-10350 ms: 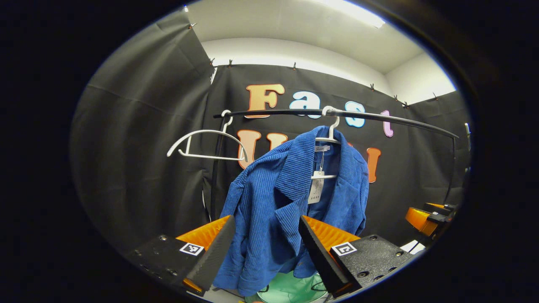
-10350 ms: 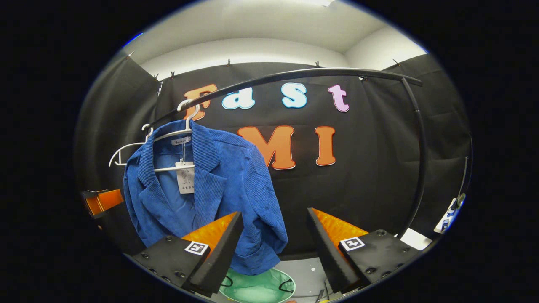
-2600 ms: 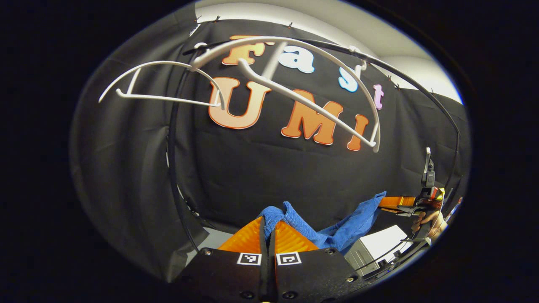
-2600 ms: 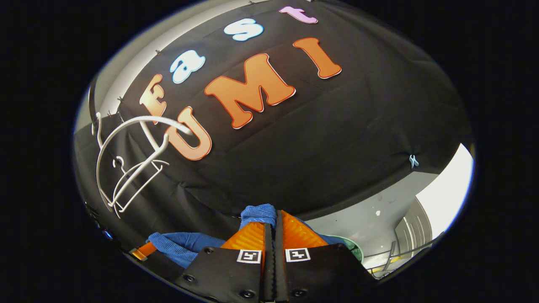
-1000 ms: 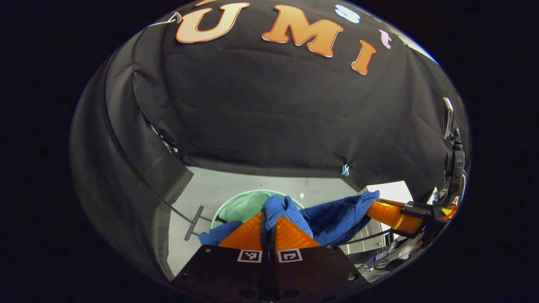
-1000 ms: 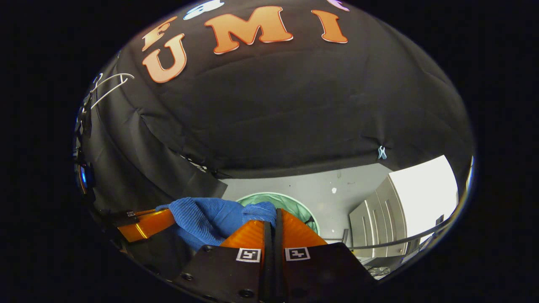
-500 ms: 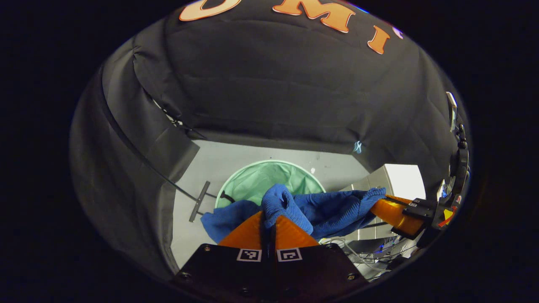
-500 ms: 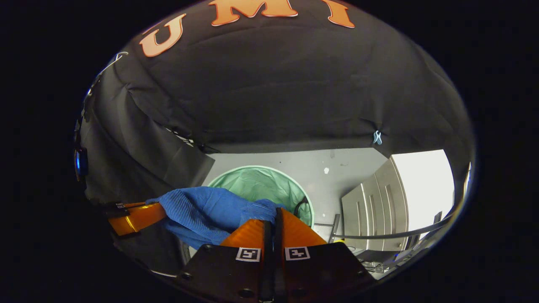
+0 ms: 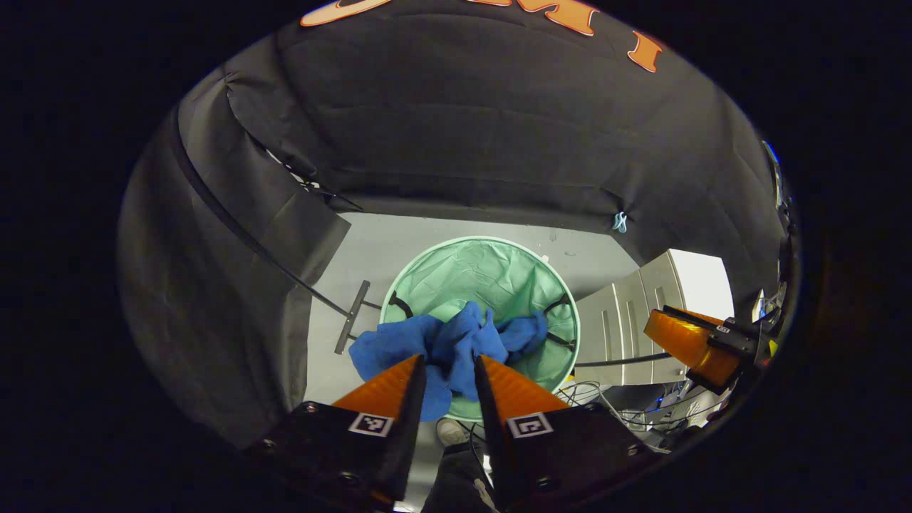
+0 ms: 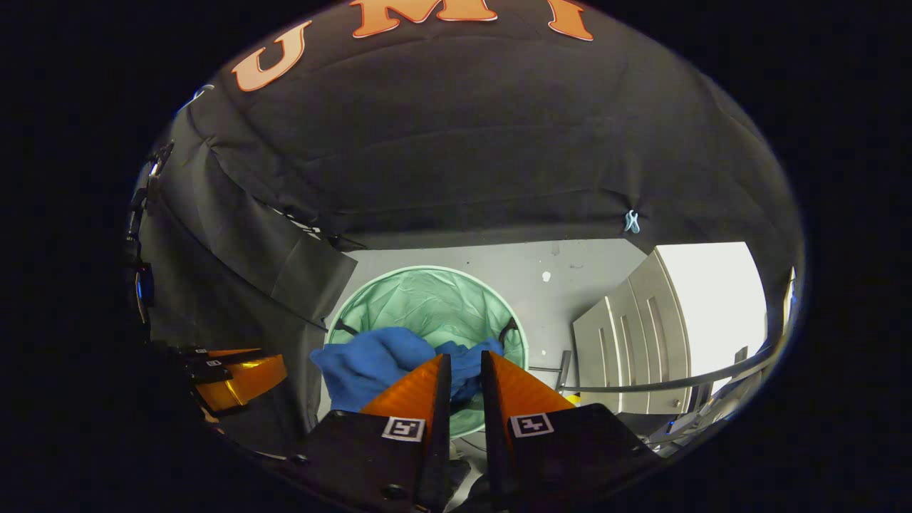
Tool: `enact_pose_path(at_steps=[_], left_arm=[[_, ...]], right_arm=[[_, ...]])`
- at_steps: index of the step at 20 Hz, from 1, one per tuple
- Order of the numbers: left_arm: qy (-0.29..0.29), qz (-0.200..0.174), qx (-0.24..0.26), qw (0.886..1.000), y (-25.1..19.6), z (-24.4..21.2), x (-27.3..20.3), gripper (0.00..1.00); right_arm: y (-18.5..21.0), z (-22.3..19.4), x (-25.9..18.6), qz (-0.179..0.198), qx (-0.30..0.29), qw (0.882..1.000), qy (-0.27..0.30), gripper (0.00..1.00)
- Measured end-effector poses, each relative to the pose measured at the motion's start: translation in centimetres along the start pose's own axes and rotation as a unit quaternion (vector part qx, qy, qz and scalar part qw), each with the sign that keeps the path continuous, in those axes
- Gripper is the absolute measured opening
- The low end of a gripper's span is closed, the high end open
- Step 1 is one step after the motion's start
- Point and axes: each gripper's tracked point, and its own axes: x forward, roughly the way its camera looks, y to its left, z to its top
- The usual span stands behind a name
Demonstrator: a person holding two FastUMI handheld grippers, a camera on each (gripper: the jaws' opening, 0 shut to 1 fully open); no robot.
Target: Grasp the clothes on the hanger with both hands and then place them into the laundry hamper below.
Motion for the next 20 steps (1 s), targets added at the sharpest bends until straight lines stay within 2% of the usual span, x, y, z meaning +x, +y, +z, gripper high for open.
enact_pose_path(at_steps=[1, 3, 4, 7, 8, 10, 11, 12, 13, 20], left_arm=[[-0.004, 0.006, -0.001, 1.000, 0.3, -0.1, -0.4, 0.60], [-0.009, 0.014, -0.003, 1.000, 1.1, -0.2, -1.3, 0.68], [-0.011, 0.019, -0.007, 1.000, 1.3, -0.3, -1.8, 0.76], [-0.018, 0.032, -0.015, 0.999, 2.2, -1.2, -3.0, 0.95], [-0.019, 0.033, -0.016, 0.999, 2.2, -1.4, -3.4, 0.95], [-0.023, 0.038, -0.014, 0.999, 2.8, -2.0, -4.0, 0.96], [-0.028, 0.039, -0.015, 0.999, 2.9, -2.1, -4.4, 0.97], [-0.035, 0.039, -0.015, 0.999, 2.9, -1.8, -4.9, 0.98], [-0.038, 0.038, -0.014, 0.998, 2.8, -1.6, -4.8, 0.97], [-0.056, 0.026, -0.016, 0.998, 1.1, -2.5, -8.0, 0.97]], right_arm=[[-0.2, -0.4, -0.5, -0.001, 0.000, 1.000, -0.001, 0.40], [0.0, -0.7, -1.1, -0.001, -0.001, 1.000, -0.003, 0.43], [0.5, -0.9, -1.5, 0.006, 0.001, 1.000, -0.002, 0.43], [0.6, -1.6, -2.7, 0.006, -0.002, 1.000, -0.007, 0.65], [0.5, -1.8, -3.1, 0.006, -0.001, 1.000, -0.009, 0.72], [0.7, -2.0, -3.8, 0.006, 0.002, 1.000, -0.015, 0.77], [0.7, -2.1, -4.2, 0.006, 0.003, 1.000, -0.017, 0.82], [0.5, -2.1, -4.4, 0.000, 0.002, 1.000, -0.019, 0.80], [0.0, -2.3, -4.9, -0.005, -0.001, 1.000, -0.019, 1.00], [-1.8, -2.6, -8.0, -0.018, 0.014, 0.999, -0.039, 0.99]])
